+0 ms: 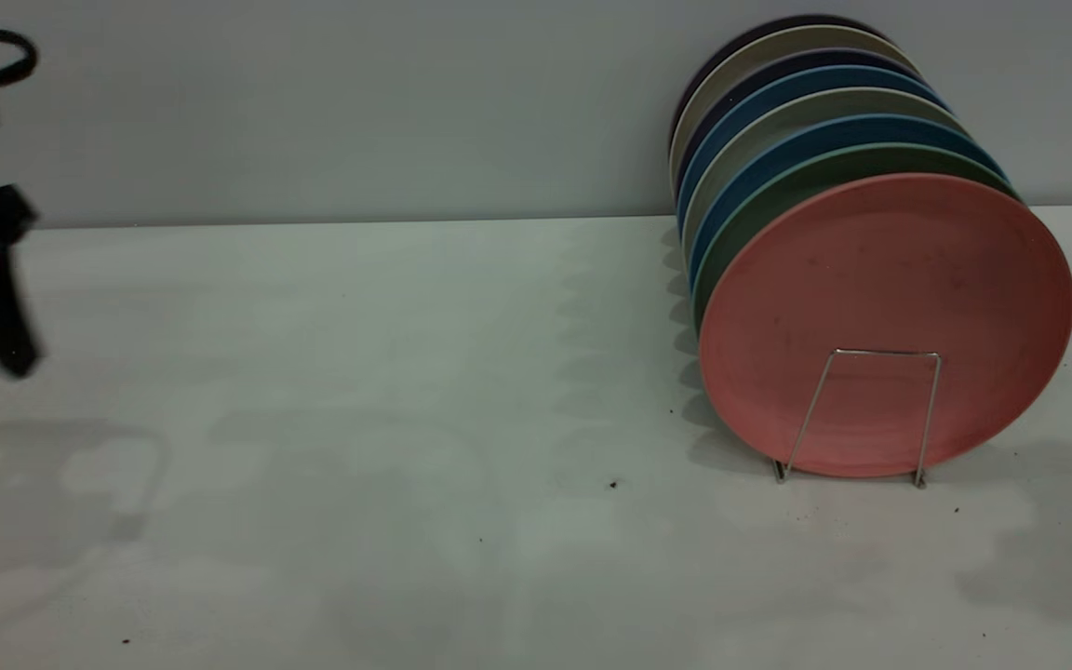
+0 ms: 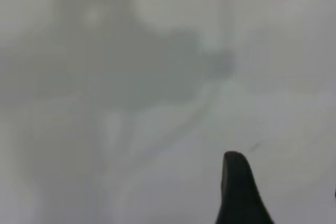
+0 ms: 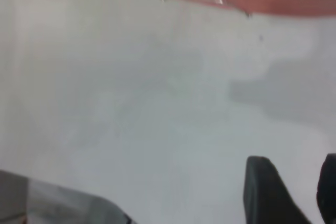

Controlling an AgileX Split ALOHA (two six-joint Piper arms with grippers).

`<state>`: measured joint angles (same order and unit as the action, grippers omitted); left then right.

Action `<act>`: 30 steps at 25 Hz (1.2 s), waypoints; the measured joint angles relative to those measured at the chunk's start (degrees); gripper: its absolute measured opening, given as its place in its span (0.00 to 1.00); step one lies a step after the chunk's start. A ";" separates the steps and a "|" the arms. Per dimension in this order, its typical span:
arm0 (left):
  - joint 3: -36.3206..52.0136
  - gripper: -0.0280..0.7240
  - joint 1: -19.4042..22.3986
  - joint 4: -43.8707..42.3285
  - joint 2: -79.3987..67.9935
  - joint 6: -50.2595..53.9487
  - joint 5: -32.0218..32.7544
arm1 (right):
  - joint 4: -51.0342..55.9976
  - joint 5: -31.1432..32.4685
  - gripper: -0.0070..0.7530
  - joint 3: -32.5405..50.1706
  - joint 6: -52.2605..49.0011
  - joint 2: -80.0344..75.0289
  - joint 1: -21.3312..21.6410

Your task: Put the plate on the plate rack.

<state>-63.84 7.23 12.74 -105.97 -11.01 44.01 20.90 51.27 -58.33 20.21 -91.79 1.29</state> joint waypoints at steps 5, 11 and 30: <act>-0.63 0.66 0.00 -8.23 7.50 4.95 6.50 | -0.55 4.84 0.36 0.00 -0.36 0.26 0.00; 0.46 0.66 0.00 -8.48 21.85 4.71 8.92 | -2.31 6.42 0.36 2.69 -0.57 7.92 0.00; 24.14 0.66 0.00 -4.75 61.34 3.25 10.41 | 0.17 9.95 0.36 22.70 0.70 54.26 0.00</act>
<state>-39.70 7.23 7.99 -44.64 -7.75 54.42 21.07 61.23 -35.63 20.92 -37.53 1.29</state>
